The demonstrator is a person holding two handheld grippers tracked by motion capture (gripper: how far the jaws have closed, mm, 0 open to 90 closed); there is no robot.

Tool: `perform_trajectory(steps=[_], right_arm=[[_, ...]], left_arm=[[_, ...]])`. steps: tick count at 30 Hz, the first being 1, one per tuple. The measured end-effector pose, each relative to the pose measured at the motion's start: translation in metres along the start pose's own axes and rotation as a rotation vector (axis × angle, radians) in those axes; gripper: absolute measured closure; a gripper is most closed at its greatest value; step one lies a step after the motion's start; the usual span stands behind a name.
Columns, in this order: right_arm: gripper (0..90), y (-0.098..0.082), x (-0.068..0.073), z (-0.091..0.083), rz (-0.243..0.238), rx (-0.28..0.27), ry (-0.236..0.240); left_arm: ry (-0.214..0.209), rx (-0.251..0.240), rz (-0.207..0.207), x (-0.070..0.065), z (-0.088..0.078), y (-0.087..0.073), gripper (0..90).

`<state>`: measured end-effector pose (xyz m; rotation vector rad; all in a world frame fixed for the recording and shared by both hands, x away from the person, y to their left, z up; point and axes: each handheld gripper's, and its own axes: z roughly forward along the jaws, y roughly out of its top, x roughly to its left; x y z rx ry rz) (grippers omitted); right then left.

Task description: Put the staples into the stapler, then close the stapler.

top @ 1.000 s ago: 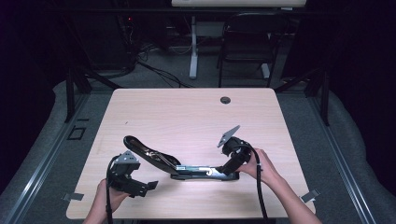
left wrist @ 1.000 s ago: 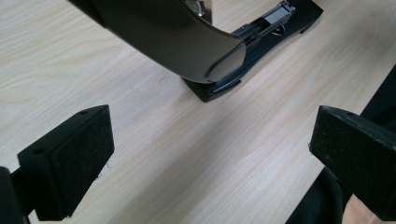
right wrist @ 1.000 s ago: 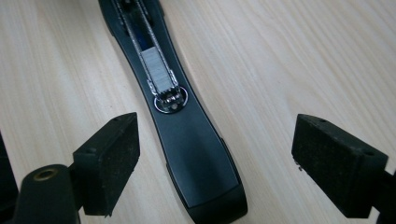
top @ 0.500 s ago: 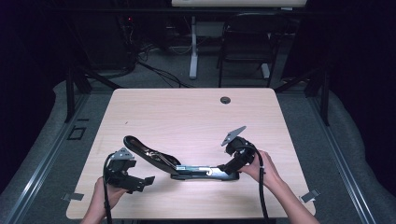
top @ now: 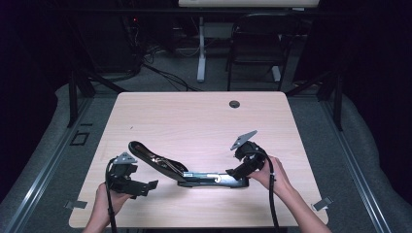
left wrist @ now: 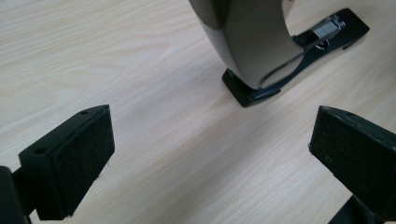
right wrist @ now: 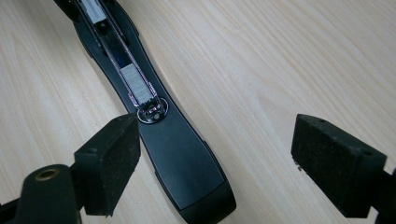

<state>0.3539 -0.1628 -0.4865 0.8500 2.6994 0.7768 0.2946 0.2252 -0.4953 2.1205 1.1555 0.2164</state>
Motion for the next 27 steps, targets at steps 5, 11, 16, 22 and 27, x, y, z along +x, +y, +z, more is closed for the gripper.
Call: perform_trajectory(steps=[5, 11, 16, 22, 27], right_arm=[[16.8, 0.002, 0.001, 0.000, -0.004, -0.004, -0.006], [23.3, 0.004, 0.002, -0.002, -0.007, -0.005, -0.034], [32.4, 0.006, 0.006, -0.004, -0.028, -0.018, -0.066], [57.7, 0.008, 0.010, -0.008, -0.043, -0.039, -0.102], [70.3, 0.014, 0.017, -0.011, -0.057, -0.065, -0.118]], left_arm=[[0.030, -0.039, -0.043, 0.006, -0.005, 0.001, 1.8], [0.082, -0.115, -0.129, 0.015, -0.012, 0.000, 16.1], [0.092, -0.219, -0.164, 0.021, -0.019, -0.001, 35.4], [0.078, -0.312, -0.216, 0.025, -0.021, -0.003, 58.1], [0.067, -0.355, -0.176, 0.019, -0.021, 0.002, 66.2]])
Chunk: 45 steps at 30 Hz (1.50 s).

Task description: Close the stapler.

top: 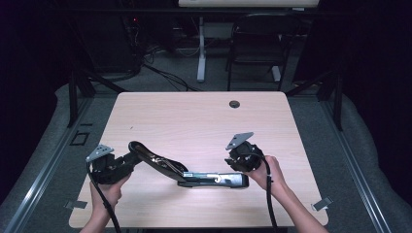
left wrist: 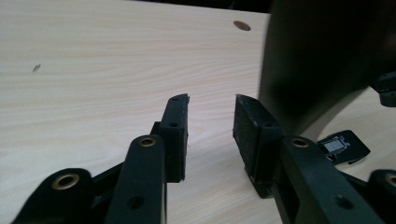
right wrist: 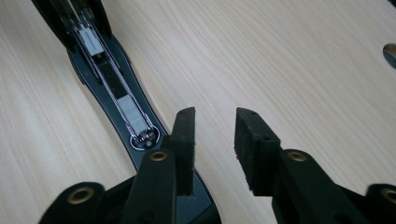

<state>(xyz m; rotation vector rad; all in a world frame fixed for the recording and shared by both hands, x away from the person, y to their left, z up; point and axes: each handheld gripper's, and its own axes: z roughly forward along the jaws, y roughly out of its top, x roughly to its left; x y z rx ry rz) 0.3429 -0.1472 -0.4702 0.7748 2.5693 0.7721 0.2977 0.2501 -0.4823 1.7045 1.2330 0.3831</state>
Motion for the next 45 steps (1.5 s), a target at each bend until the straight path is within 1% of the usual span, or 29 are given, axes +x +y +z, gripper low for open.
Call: perform_trajectory(steps=[1, 2, 4, 6, 7, 8, 9, 10, 13, 14, 16, 17, 18, 19, 20, 23, 25, 28, 29, 30, 31, 32, 34, 35, 38, 41, 42, 44, 45], right_arm=[[71.6, 0.002, 0.002, -0.001, -0.007, -0.003, 0.001], [72.7, 0.003, 0.003, -0.002, -0.013, -0.008, 0.001], [75.2, 0.006, 0.007, -0.002, -0.022, -0.023, 0.006], [77.0, 0.009, 0.012, -0.003, -0.032, -0.036, 0.010], [78.2, 0.010, 0.014, -0.003, -0.031, -0.048, 0.021], [78.4, 0.012, 0.015, -0.003, -0.033, -0.059, 0.028], [78.9, 0.013, 0.017, -0.002, -0.033, -0.063, 0.035], [79.3, 0.014, 0.019, -0.001, -0.024, -0.073, 0.046], [79.5, 0.018, 0.020, 0.004, -0.031, -0.079, 0.060], [79.5, 0.020, 0.020, 0.005, -0.029, -0.074, 0.063], [79.5, 0.022, 0.022, 0.006, -0.041, -0.075, 0.059], [79.5, 0.023, 0.023, 0.007, -0.037, -0.088, 0.063], [79.5, 0.025, 0.023, 0.006, -0.045, -0.088, 0.058], [79.5, 0.026, 0.025, 0.006, -0.038, -0.104, 0.050], [79.5, 0.028, 0.025, 0.005, -0.049, -0.104, 0.047], [80.1, 0.032, 0.029, 0.002, -0.059, -0.129, 0.030], [80.1, 0.035, 0.032, 0.002, -0.073, -0.134, 0.027], [80.1, 0.036, 0.036, 0.002, -0.075, -0.149, 0.026], [80.1, 0.036, 0.038, 0.002, -0.072, -0.165, 0.018], [80.0, 0.036, 0.038, 0.000, -0.079, -0.170, 0.021], [80.1, 0.037, 0.039, 0.000, -0.076, -0.185, 0.019], [80.1, 0.038, 0.040, -0.001, -0.079, -0.201, 0.013], [80.4, 0.040, 0.043, -0.002, -0.088, -0.235, 0.002], [80.8, 0.041, 0.046, -0.002, -0.094, -0.243, -0.001], [81.0, 0.046, 0.053, 0.000, -0.118, -0.236, 0.009], [82.3, 0.049, 0.059, 0.004, -0.124, -0.229, 0.009], [83.5, 0.051, 0.060, 0.005, -0.125, -0.231, 0.012], [89.2, 0.053, 0.062, 0.006, -0.133, -0.242, 0.013], [90.0, 0.055, 0.064, 0.007, -0.138, -0.250, 0.008]], left_arm=[[0.007, 0.000, 0.019, -0.003, 0.000, 0.000, 67.5], [0.014, -0.009, 0.032, -0.006, -0.001, 0.000, 70.7], [0.010, -0.017, 0.044, -0.008, -0.002, 0.000, 73.1], [0.008, -0.028, 0.040, -0.009, -0.002, 0.000, 75.2], [0.000, -0.030, 0.026, -0.010, -0.003, 0.000, 76.0], [-0.015, -0.036, 0.005, -0.010, -0.003, 0.001, 76.6], [-0.024, -0.040, -0.002, -0.010, -0.003, 0.001, 76.9], [-0.025, -0.043, 0.003, -0.012, -0.002, 0.002, 76.9], [-0.031, -0.059, 0.018, -0.017, 0.000, 0.004, 77.3], [-0.034, -0.055, 0.023, -0.018, 0.001, 0.004, 77.6], [-0.034, -0.065, 0.024, -0.021, 0.004, 0.005, 78.1], [-0.033, -0.062, 0.031, -0.023, 0.005, 0.006, 79.1], [-0.033, -0.073, 0.037, -0.025, 0.007, 0.006, 79.4], [-0.037, -0.072, 0.041, -0.026, 0.008, 0.007, 79.7], [-0.036, -0.074, 0.048, -0.029, 0.009, 0.008, 79.8], [-0.041, -0.081, 0.077, -0.036, 0.012, 0.010, 80.7], [-0.048, -0.085, 0.086, -0.040, 0.015, 0.010, 80.5], [-0.059, -0.069, 0.095, -0.045, 0.019, 0.012, 79.0], [-0.063, -0.067, 0.104, -0.047, 0.021, 0.012, 78.8], [-0.069, -0.062, 0.114, -0.049, 0.021, 0.013, 78.1], [-0.072, -0.067, 0.117, -0.051, 0.023, 0.013, 78.0], [-0.069, -0.068, 0.122, -0.053, 0.024, 0.013, 78.0], [-0.075, -0.072, 0.133, -0.055, 0.026, 0.013, 78.1], [-0.071, -0.073, 0.134, -0.056, 0.028, 0.014, 78.1], [-0.072, -0.064, 0.143, -0.058, 0.031, 0.014, 78.2], [-0.073, -0.053, 0.148, -0.059, 0.034, 0.013, 78.2], [-0.073, -0.051, 0.146, -0.059, 0.034, 0.013, 78.2], [-0.075, -0.050, 0.148, -0.059, 0.035, 0.013, 78.3], [-0.074, -0.047, 0.148, -0.059, 0.036, 0.012, 78.6]])
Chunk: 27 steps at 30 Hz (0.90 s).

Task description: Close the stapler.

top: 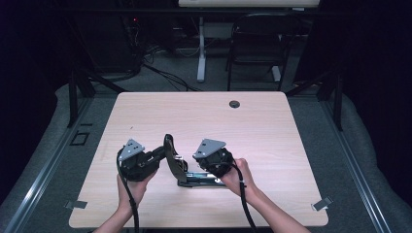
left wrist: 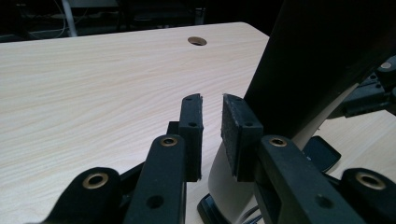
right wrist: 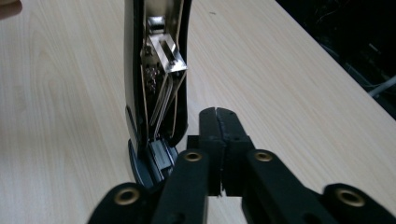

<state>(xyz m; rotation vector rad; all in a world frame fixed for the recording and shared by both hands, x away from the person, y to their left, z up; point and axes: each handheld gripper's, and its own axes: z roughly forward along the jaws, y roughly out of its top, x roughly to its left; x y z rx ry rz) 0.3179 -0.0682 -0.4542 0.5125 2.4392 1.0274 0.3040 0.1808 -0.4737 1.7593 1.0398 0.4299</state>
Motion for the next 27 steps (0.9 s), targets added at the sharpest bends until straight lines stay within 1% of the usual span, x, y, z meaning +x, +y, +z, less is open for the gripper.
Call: perform_trajectory(steps=[1, 2, 5, 8, 11, 12, 13, 14, 16, 17, 19, 20, 22, 23, 25, 26, 27], right_arm=[[90.0, 0.002, 0.001, 0.000, -0.006, 0.000, -0.002], [90.0, 0.004, 0.003, 0.002, -0.006, -0.005, 0.007], [90.0, 0.008, 0.006, 0.002, -0.020, -0.009, 0.004], [90.0, 0.013, 0.007, 0.002, -0.017, -0.023, -0.003], [90.0, 0.018, 0.008, 0.003, -0.013, -0.038, -0.002], [90.0, 0.019, 0.009, 0.004, -0.011, -0.041, 0.004], [90.0, 0.021, 0.010, 0.005, -0.012, -0.047, 0.003], [90.0, 0.023, 0.012, 0.006, -0.015, -0.048, 0.006], [90.0, 0.025, 0.014, 0.006, -0.020, -0.052, -0.001], [90.0, 0.026, 0.015, 0.005, -0.021, -0.056, 0.001], [90.0, 0.025, 0.014, 0.004, -0.008, -0.069, 0.004], [90.0, 0.024, 0.013, 0.003, -0.008, -0.063, 0.003], [90.0, 0.022, 0.011, 0.001, 0.005, -0.072, 0.005], [90.0, 0.020, 0.010, 0.000, 0.009, -0.079, 0.006], [90.0, 0.017, 0.011, -0.003, 0.012, -0.084, 0.003], [90.0, 0.015, 0.011, -0.005, 0.017, -0.088, 0.000], [90.0, 0.013, 0.012, -0.007, 0.015, -0.084, -0.011]], left_arm=[[-0.003, 0.003, 0.000, 0.001, 0.001, 0.000, 78.8], [-0.006, 0.002, -0.004, 0.001, 0.001, -0.001, 79.1], [-0.014, 0.004, -0.006, 0.001, 0.002, -0.002, 80.0], [-0.016, 0.001, -0.005, 0.001, 0.002, -0.002, 81.1], [-0.018, -0.015, -0.019, 0.000, 0.004, -0.005, 80.7], [-0.019, -0.007, -0.021, -0.001, 0.004, -0.005, 80.6], [-0.018, -0.009, -0.020, -0.001, 0.006, -0.005, 80.3], [-0.017, -0.002, -0.009, -0.002, 0.007, -0.004, 80.2], [-0.012, -0.002, -0.001, -0.004, 0.010, -0.005, 80.6], [-0.019, -0.001, 0.001, -0.004, 0.011, -0.005, 80.6], [-0.018, 0.007, 0.006, -0.006, 0.014, -0.005, 80.6], [-0.027, 0.022, 0.015, -0.007, 0.014, -0.005, 80.6], [-0.034, 0.022, 0.023, -0.010, 0.016, -0.006, 80.5], [-0.040, 0.037, 0.027, -0.011, 0.017, -0.007, 80.6], [-0.053, 0.044, 0.037, -0.013, 0.020, -0.008, 80.5], [-0.048, 0.052, 0.044, -0.015, 0.021, -0.009, 80.6], [-0.064, 0.064, 0.045, -0.015, 0.023, -0.009, 80.5]])
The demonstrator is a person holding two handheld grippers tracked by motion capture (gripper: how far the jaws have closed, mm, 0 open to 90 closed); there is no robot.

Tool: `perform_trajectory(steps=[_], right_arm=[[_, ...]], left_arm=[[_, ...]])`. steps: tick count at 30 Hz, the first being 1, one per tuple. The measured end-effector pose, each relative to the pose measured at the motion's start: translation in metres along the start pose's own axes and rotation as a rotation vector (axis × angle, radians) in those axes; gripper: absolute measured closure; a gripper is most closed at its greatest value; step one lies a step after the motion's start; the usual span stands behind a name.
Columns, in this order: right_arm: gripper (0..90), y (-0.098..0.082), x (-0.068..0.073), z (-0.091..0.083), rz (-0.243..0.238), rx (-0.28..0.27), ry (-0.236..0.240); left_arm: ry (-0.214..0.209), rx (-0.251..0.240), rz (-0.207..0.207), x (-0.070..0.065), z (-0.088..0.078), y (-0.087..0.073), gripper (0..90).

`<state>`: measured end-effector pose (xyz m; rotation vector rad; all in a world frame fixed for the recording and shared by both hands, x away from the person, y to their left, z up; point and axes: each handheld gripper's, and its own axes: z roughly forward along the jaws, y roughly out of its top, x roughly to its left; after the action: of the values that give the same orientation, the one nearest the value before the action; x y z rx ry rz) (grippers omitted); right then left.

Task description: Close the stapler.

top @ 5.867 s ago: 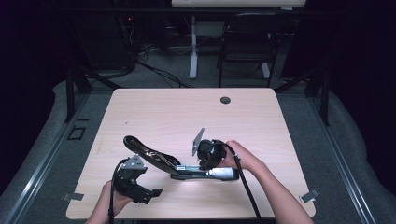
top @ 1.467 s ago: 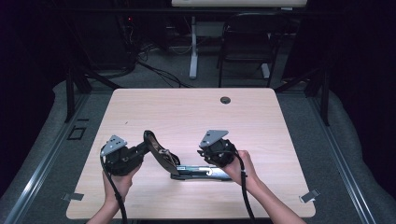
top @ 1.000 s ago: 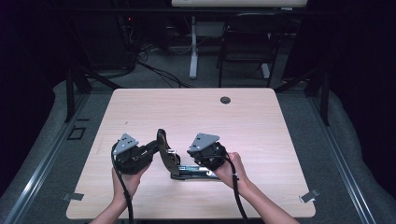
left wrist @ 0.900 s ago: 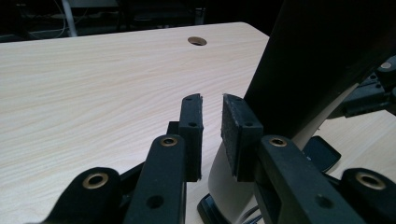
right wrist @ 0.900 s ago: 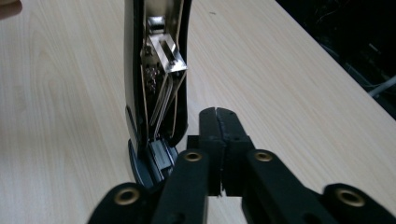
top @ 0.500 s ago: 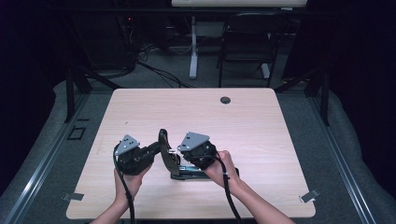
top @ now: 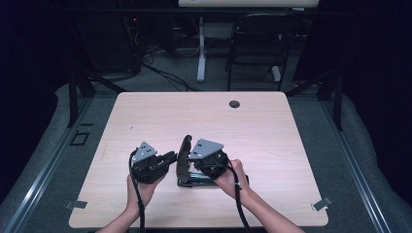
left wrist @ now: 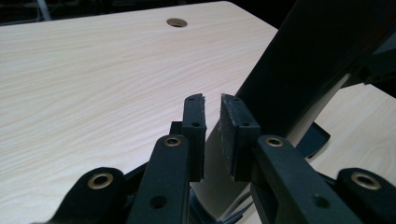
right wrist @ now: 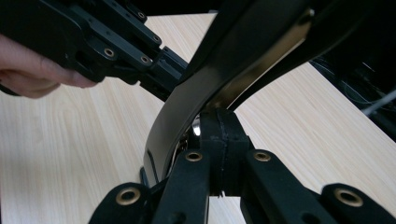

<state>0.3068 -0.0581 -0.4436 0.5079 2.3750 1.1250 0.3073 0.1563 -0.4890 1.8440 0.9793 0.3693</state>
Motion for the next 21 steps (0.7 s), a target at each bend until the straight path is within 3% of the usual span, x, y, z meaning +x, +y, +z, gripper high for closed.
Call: perform_trajectory(steps=[10, 16, 21], right_arm=[[90.0, -0.043, -0.020, -0.021, 0.094, 0.028, -0.030], [90.0, -0.073, -0.024, -0.024, 0.117, 0.045, -0.053], [90.0, -0.085, -0.026, -0.024, 0.131, 0.066, -0.053]], left_arm=[[-0.041, 0.096, 0.056, -0.011, 0.022, -0.003, 79.2], [-0.057, 0.140, 0.060, -0.012, 0.030, -0.008, 78.4], [-0.059, 0.162, 0.050, -0.011, 0.032, -0.008, 77.4]])
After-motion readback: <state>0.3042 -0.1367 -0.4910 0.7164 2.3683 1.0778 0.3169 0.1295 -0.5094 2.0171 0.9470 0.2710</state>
